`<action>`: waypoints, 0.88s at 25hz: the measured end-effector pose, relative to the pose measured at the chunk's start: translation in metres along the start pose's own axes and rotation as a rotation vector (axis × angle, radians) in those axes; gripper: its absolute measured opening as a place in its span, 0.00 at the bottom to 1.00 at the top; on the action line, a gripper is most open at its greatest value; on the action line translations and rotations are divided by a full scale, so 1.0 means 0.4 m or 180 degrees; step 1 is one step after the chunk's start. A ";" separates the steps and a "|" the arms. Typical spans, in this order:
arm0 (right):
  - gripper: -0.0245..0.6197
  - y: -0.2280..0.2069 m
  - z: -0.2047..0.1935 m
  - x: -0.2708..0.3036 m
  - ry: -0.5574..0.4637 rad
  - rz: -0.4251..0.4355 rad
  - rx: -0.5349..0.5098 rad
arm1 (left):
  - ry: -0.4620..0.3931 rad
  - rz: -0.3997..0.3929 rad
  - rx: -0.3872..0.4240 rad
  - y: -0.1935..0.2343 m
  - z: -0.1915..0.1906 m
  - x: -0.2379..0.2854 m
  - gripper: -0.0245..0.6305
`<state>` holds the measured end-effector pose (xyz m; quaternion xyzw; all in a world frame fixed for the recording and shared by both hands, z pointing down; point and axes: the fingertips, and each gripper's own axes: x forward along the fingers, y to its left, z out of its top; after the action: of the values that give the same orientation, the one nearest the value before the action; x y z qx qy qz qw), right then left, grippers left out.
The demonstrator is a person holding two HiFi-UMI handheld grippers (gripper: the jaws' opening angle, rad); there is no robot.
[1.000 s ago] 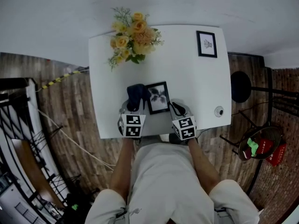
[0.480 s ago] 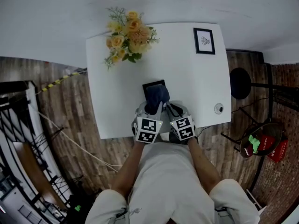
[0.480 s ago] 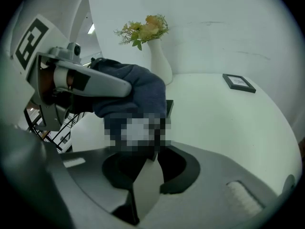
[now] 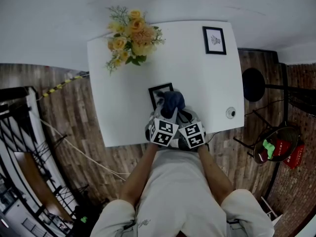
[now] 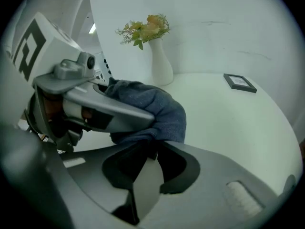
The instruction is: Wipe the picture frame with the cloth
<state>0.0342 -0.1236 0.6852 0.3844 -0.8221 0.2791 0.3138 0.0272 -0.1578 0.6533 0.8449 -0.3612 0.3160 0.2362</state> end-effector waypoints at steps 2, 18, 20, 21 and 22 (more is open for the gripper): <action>0.15 0.000 -0.001 0.000 0.0003 0.0001 -0.0005 | 0.0062 -0.0014 -0.0020 0.002 -0.015 0.016 0.16; 0.15 0.002 -0.002 0.001 0.0022 -0.0082 -0.0097 | 0.0183 0.0150 0.0087 0.034 -0.066 0.012 0.16; 0.15 0.002 -0.003 0.001 0.0028 -0.0098 -0.0111 | 0.0187 0.0166 0.0116 0.037 -0.069 0.008 0.16; 0.15 0.002 -0.003 0.001 0.0029 -0.0105 -0.0118 | 0.0190 0.0175 0.0125 0.039 -0.070 0.005 0.16; 0.15 0.001 -0.003 0.000 0.0030 -0.0111 -0.0122 | 0.0193 0.0186 0.0132 0.042 -0.072 0.003 0.16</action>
<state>0.0340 -0.1227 0.6859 0.3912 -0.8190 0.2596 0.3299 0.0047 -0.1508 0.6766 0.8287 -0.3717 0.3557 0.2202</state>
